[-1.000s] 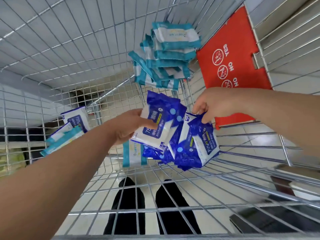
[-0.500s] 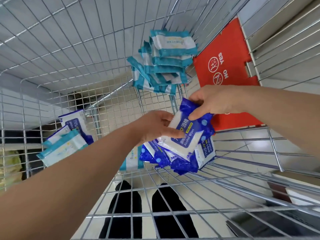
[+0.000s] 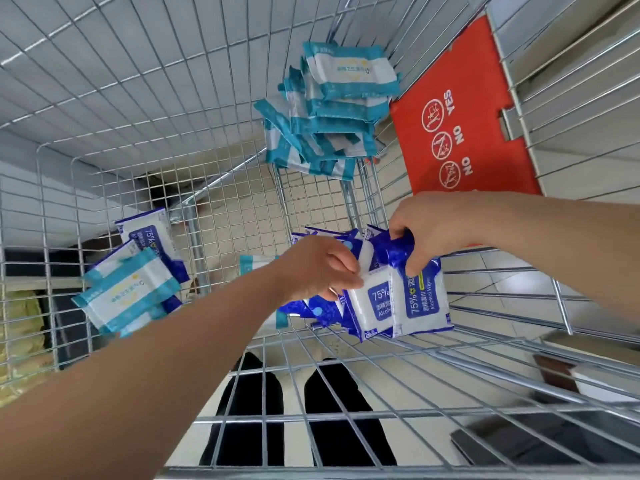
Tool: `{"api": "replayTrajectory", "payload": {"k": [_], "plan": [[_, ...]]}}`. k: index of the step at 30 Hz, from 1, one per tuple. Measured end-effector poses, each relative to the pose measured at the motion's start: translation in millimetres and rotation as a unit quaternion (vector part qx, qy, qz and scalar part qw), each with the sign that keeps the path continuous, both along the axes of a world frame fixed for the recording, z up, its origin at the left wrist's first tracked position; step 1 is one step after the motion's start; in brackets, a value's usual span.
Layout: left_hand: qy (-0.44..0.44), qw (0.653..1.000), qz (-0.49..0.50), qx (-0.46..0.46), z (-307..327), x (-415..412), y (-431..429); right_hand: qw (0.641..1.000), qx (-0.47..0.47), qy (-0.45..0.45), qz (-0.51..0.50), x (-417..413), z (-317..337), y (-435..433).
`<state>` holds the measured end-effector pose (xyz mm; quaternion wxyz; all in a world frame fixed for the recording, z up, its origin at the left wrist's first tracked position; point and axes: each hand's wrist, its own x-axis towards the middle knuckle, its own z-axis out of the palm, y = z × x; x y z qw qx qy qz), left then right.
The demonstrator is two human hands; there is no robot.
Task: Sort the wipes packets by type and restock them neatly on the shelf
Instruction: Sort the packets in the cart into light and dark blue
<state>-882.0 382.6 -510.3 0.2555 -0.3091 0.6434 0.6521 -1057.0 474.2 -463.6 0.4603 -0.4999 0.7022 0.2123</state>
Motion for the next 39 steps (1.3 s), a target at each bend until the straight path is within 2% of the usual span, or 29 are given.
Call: {"api": "replayTrajectory", "payload": {"k": [3, 5, 11, 16, 20, 23, 28, 30, 33, 37, 39], "plan": [[0.000, 0.997, 0.051, -0.056, 2.3, 8.2, -28.1, 0.998, -0.049, -0.008, -0.036, 1.4, 10.2, -15.0], [-0.006, 0.990, 0.085, -0.109, 4.5, 22.0, -53.3, 0.991, -0.093, -0.045, -0.083, 9.6, 15.2, -28.9], [-0.064, 0.958, 0.017, -0.279, -6.6, 106.6, -117.3, 0.967, -0.176, -0.134, -0.129, 82.0, -21.8, -70.8], [-0.150, 0.910, -0.010, -0.386, -29.9, 164.7, -153.0, 0.977, -0.172, -0.100, -0.074, 136.5, -88.6, -100.9], [-0.158, 0.899, -0.012, -0.408, -57.5, 185.3, -171.5, 0.988, -0.125, -0.051, -0.071, 154.8, -122.7, -109.3], [-0.173, 0.900, -0.028, -0.398, -69.9, 199.6, -180.2, 0.989, -0.122, -0.021, -0.087, 161.2, -136.2, -109.5], [-0.150, 0.900, -0.033, -0.409, -72.2, 212.2, -188.6, 0.990, -0.104, -0.041, -0.084, 168.3, -139.7, -122.1], [-0.155, 0.902, -0.041, -0.402, -70.2, 213.6, -190.8, 0.978, -0.122, -0.073, -0.152, 168.3, -138.5, -135.4], [-0.174, 0.897, -0.074, -0.400, -66.8, 214.9, -192.1, 0.934, -0.161, -0.130, -0.290, 168.4, -131.7, -157.6], [-0.203, 0.868, -0.179, -0.415, -65.8, 217.5, -190.2, 0.904, -0.186, -0.157, -0.352, 178.2, -124.1, -179.8], [-0.202, 0.867, -0.200, -0.411, -67.2, 218.9, -189.3, 0.899, -0.182, -0.165, -0.363, 184.6, -126.6, -185.1]]}}
